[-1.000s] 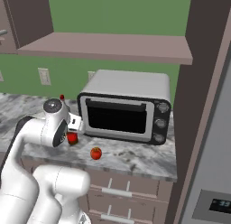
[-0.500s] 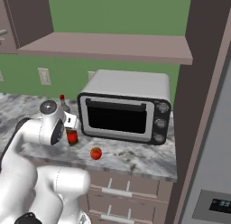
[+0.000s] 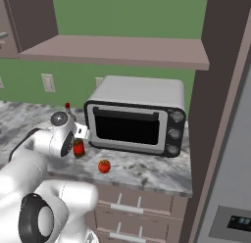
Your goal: Place the beer and liquor on the top shelf of the fridge to keep them out of children's reach, and place the apple on lower shelves for easy access.
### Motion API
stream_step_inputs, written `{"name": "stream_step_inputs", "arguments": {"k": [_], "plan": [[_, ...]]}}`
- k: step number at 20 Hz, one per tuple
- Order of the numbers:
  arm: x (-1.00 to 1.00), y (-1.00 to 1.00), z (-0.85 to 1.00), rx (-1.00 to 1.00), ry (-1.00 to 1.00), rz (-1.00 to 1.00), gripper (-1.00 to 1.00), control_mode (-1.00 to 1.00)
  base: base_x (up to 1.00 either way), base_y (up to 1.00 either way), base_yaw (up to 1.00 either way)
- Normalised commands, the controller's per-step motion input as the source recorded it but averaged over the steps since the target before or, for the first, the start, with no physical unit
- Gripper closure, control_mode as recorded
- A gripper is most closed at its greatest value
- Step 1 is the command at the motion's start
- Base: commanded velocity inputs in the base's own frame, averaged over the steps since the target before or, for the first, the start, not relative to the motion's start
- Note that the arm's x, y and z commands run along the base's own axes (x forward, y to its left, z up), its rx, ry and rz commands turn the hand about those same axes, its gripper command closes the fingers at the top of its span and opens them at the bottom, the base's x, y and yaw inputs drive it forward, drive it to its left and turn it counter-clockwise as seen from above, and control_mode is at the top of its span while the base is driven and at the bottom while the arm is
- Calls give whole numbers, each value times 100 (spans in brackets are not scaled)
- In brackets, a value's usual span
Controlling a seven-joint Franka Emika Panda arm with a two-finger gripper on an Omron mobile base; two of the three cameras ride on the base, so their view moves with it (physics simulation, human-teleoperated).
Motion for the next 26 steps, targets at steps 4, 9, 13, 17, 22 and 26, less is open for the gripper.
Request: {"name": "stream_step_inputs", "arguments": {"k": [4, 9, 13, 17, 22, 26], "plan": [[38, 0, -17, 0, 0, 0, -100, -100, 0, 0, 0], [34, 0, -19, 0, 0, 0, -100, -100, 0, 0, 0], [27, 0, -23, 0, 0, 0, -100, -100, 0, 0, 0], [25, 0, -24, 0, 0, 0, 100, -100, 0, 0, 0], [21, 0, -12, 0, 0, 0, 100, -100, 0, 0, 0], [5, 1, 0, 0, 0, 0, 100, -100, 0, 0, 0]]}}
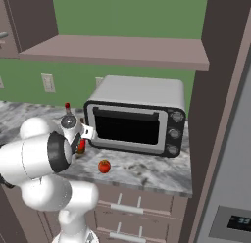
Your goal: Place the beer and liquor on the top shelf of the fridge to keep them out of children's reach, and place the apple on lower shelves for easy access.
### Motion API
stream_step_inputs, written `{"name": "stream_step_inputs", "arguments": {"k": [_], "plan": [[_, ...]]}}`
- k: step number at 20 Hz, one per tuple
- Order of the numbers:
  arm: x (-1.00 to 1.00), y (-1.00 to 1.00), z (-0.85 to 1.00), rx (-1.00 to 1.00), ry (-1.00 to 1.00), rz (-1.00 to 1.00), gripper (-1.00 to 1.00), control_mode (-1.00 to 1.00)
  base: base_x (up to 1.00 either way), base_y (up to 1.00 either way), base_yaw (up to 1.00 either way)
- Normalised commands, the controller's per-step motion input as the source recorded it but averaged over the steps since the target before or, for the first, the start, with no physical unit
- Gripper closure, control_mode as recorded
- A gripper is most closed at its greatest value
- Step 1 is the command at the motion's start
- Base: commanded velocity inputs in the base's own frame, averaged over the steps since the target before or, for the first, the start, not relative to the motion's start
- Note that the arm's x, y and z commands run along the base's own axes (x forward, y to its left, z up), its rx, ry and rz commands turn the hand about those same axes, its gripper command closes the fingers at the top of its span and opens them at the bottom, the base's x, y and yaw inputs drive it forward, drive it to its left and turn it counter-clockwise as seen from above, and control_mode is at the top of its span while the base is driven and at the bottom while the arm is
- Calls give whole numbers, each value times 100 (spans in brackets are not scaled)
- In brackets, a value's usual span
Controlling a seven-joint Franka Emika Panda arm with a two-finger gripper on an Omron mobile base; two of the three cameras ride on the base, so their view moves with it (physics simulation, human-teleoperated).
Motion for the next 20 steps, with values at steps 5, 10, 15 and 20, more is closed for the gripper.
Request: {"name": "stream_step_inputs", "arguments": {"k": [5, 10, 15, 20], "plan": [[-20, 0, 38, 0, -1, 6, 100, -100, 0, 0, 0], [-58, -1, 99, 0, -4, 7, 100, -100, 0, 0, 0], [-57, -16, 100, -3, 0, 1, 100, -100, 0, 0, 0], [-64, -43, 100, -8, 3, 0, 100, -100, 0, 0, 0]]}}
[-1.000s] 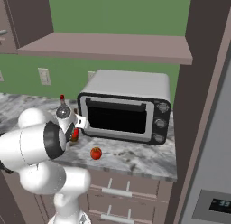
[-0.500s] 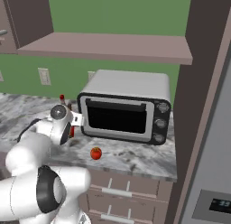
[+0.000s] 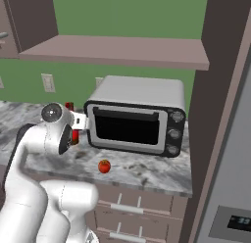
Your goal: Place the beer and liquor on the top shelf of the fridge to keep them out of children's reach, and place the apple on lower shelves for easy access.
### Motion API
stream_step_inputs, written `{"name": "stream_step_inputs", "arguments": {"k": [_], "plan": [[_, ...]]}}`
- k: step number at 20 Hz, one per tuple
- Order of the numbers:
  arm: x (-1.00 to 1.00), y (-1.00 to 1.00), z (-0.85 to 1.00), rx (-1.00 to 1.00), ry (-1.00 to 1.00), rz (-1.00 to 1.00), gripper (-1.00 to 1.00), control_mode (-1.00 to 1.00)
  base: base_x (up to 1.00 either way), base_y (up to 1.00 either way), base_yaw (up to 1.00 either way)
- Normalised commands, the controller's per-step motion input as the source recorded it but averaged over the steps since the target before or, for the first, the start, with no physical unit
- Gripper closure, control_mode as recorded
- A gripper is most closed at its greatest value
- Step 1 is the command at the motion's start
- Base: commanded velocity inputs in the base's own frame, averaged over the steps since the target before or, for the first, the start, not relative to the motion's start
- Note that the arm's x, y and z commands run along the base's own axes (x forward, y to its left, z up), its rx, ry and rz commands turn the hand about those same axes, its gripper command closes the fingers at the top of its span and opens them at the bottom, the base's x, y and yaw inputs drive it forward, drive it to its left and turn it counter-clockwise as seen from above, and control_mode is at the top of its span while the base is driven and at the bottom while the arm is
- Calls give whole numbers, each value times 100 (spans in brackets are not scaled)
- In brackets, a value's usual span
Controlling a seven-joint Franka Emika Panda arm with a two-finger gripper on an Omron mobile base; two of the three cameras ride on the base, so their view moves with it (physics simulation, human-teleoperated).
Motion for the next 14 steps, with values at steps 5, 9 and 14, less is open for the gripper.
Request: {"name": "stream_step_inputs", "arguments": {"k": [5, 9, 14], "plan": [[-80, -63, 100, -5, 1, -2, 100, -100, 0, 0, 0], [-99, -42, 100, -1, -3, 0, 100, -100, 0, 0, 0], [-95, -1, 100, -8, 0, 0, 100, -100, 0, 0, 0]]}}
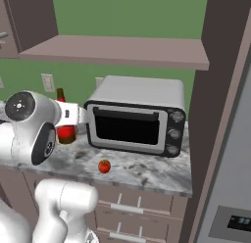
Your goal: Place the beer and liquor on the top shelf of the fridge to keep them out of children's reach, and place the apple on lower shelves for easy access.
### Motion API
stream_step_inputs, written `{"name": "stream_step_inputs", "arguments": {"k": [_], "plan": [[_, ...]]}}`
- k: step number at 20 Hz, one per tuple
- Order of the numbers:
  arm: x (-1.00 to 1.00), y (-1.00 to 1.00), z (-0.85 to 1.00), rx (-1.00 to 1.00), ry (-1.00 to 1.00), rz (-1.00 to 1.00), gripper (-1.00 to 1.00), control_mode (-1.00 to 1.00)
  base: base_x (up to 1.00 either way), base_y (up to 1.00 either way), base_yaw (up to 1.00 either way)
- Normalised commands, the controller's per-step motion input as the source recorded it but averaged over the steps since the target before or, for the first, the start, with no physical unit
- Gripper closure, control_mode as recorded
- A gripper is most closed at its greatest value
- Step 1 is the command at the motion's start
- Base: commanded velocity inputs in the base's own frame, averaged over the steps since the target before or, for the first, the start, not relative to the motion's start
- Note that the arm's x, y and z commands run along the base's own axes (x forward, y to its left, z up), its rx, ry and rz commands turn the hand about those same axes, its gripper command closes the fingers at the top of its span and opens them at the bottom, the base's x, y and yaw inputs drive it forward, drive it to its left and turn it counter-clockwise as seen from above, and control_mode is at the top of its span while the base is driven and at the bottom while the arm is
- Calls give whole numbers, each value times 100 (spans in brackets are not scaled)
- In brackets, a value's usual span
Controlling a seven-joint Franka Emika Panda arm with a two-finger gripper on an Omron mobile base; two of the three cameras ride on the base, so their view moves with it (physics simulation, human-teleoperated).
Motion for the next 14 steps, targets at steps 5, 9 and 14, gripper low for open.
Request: {"name": "stream_step_inputs", "arguments": {"k": [5, 9, 14], "plan": [[-70, 0, 100, -14, 7, 0, 100, -100, 0, 0, 0], [-69, 0, 81, -12, 2, 0, 100, -100, 0, 0, 0], [-69, 0, 11, -8, 0, 0, 100, 100, -20, 0, 0]]}}
